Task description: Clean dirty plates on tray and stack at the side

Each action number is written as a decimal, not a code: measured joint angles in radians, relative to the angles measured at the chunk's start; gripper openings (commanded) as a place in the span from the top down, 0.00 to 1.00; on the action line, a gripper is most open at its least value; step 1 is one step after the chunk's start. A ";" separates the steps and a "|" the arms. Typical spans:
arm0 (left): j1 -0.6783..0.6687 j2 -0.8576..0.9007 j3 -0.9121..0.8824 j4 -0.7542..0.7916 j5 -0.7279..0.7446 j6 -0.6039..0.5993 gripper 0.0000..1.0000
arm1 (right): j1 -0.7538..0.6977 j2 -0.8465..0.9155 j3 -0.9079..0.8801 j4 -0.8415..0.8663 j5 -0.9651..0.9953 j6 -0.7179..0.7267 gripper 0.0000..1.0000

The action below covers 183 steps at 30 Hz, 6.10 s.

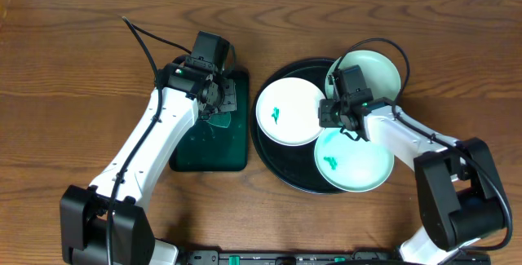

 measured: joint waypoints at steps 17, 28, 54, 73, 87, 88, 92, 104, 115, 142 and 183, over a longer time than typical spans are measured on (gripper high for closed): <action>0.000 0.000 0.000 0.000 0.000 0.015 0.93 | 0.000 0.000 -0.001 -0.002 0.010 -0.001 0.87; 0.000 0.000 0.000 0.001 0.000 0.019 0.93 | 0.000 -0.002 -0.001 0.021 0.013 0.002 0.99; 0.016 0.094 0.072 -0.110 0.000 0.042 0.93 | 0.000 -0.004 0.009 -0.022 0.021 0.003 0.99; 0.024 0.099 0.150 -0.146 0.000 0.042 0.93 | 0.000 -0.004 0.009 -0.023 0.022 0.000 0.78; 0.024 0.099 0.142 -0.138 -0.001 0.042 0.93 | 0.000 -0.004 0.009 -0.018 0.023 -0.001 0.99; 0.024 0.099 0.142 -0.138 -0.001 0.042 0.93 | 0.000 -0.004 0.009 -0.018 0.023 0.002 0.99; 0.024 0.099 0.142 -0.135 0.000 0.042 0.93 | 0.000 -0.004 0.009 -0.017 0.023 0.003 0.99; 0.024 0.099 0.154 -0.190 -0.051 0.048 0.93 | 0.000 -0.004 0.009 -0.018 0.023 0.003 0.99; -0.002 0.100 0.177 -0.119 -0.033 0.048 0.93 | 0.000 -0.005 0.010 -0.022 0.023 0.004 0.99; -0.266 0.344 0.177 0.134 0.015 -0.169 0.93 | 0.000 -0.005 0.010 -0.024 0.022 0.004 0.99; -0.264 0.491 0.216 0.161 0.054 -0.188 0.93 | 0.000 -0.010 0.013 -0.048 0.020 -0.003 0.76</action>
